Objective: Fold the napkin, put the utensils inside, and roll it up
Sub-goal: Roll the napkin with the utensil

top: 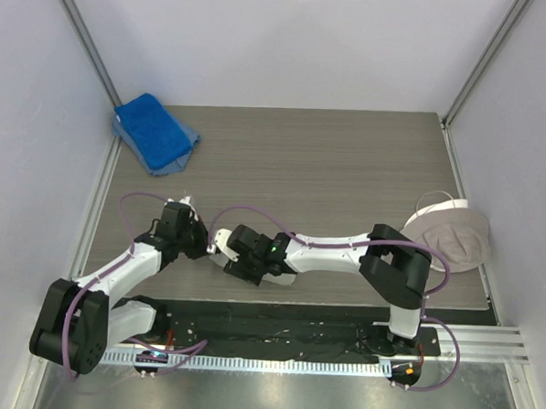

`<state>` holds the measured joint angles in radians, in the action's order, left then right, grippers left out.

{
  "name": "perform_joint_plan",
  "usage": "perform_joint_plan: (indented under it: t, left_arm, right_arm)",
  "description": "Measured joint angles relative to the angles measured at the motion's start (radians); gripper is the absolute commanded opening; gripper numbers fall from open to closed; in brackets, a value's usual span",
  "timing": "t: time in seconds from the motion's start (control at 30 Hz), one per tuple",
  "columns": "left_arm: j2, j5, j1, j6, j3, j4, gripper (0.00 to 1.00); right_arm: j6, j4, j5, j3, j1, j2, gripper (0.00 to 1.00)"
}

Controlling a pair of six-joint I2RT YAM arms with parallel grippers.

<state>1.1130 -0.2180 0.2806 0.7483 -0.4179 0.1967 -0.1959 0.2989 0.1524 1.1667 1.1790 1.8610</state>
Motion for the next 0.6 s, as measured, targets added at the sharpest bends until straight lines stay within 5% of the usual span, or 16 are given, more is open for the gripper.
perform_joint_plan:
  t: [0.17,0.27,0.6]
  left_arm:
    - [-0.004,-0.011,-0.001,-0.023,-0.005,-0.003,0.47]
    - [-0.027,-0.003,-0.001,-0.03,-0.008,0.003,0.58]
    - [-0.278,0.088,-0.001,-0.045,0.008,0.061,0.67]
  right_arm:
    - [0.013,0.041,-0.136,0.038,-0.059,0.027,0.51]
    - [0.014,0.08,-0.207,0.077,-0.093,0.05,0.41]
    - [0.077,0.164,-0.616,0.154,-0.256,0.116,0.35]
